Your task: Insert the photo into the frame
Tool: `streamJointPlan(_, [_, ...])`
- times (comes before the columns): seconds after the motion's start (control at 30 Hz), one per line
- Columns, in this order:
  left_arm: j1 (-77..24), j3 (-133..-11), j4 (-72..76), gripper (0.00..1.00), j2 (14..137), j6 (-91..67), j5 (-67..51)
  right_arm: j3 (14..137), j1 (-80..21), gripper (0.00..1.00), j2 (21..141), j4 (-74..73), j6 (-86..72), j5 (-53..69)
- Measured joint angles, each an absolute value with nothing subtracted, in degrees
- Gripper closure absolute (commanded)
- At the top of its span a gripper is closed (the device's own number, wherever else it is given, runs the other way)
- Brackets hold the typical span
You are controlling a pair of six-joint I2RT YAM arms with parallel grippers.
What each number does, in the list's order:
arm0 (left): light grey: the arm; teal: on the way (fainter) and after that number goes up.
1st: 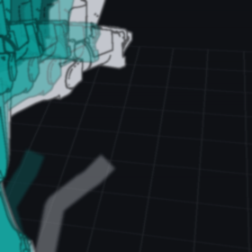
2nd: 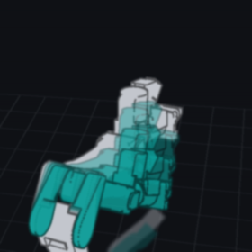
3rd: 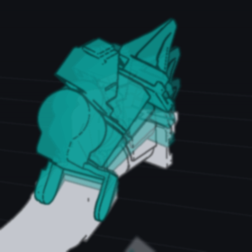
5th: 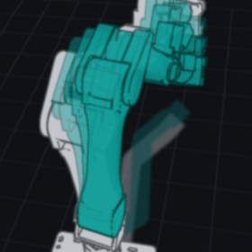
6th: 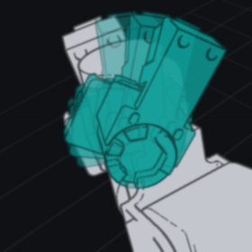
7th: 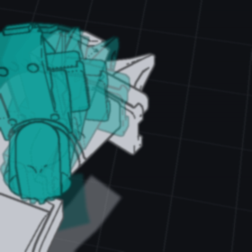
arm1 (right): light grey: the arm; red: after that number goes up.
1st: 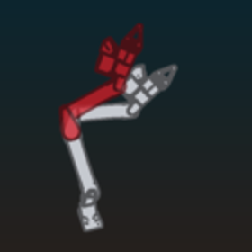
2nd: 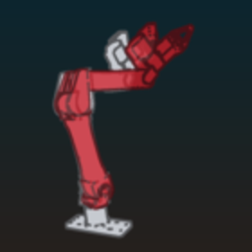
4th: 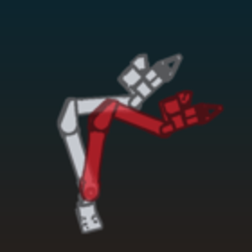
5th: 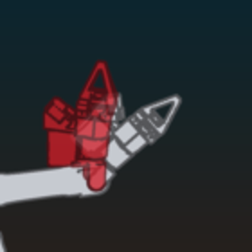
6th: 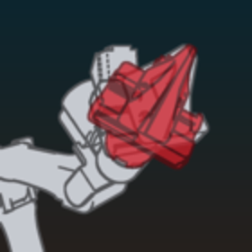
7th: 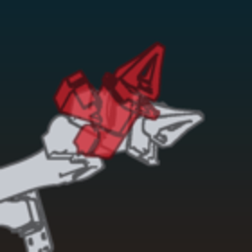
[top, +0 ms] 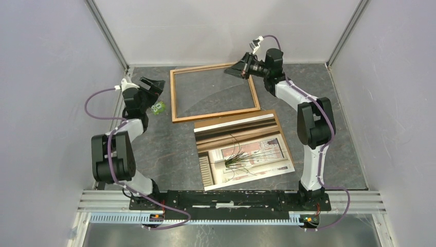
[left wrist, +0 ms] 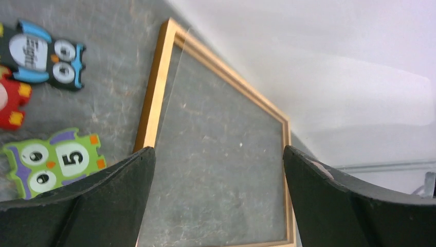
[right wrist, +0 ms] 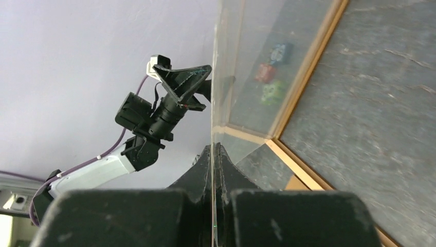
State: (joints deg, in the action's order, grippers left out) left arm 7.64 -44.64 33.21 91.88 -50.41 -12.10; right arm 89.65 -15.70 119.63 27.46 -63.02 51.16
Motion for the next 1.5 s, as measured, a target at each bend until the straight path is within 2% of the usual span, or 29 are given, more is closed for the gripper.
streamJointPlan(0.17, [9.0,-44.6,31.4,0.0,85.0,-48.2,-10.7,94.5,-19.0,1.0,115.7,19.8,-59.0,49.9])
streamJointPlan(0.6, [11.3,-45.3,22.2,0.0,82.9,-47.0,-10.9,97.6,-21.5,1.0,113.6,17.6,-59.2,48.8])
streamJointPlan(0.9, [11.3,-45.7,21.5,0.0,83.3,-45.7,-11.1,90.0,-20.7,1.0,119.2,26.5,-61.9,48.6])
streamJointPlan(1.23, [7.3,-51.0,22.0,0.0,95.8,-45.5,-13.6,79.5,-14.5,1.0,121.9,35.8,-66.2,49.8])
streamJointPlan(1.5, [5.3,-51.4,22.7,0.0,98.3,-45.5,-14.1,76.4,-11.0,1.0,123.2,44.2,-70.1,52.3])
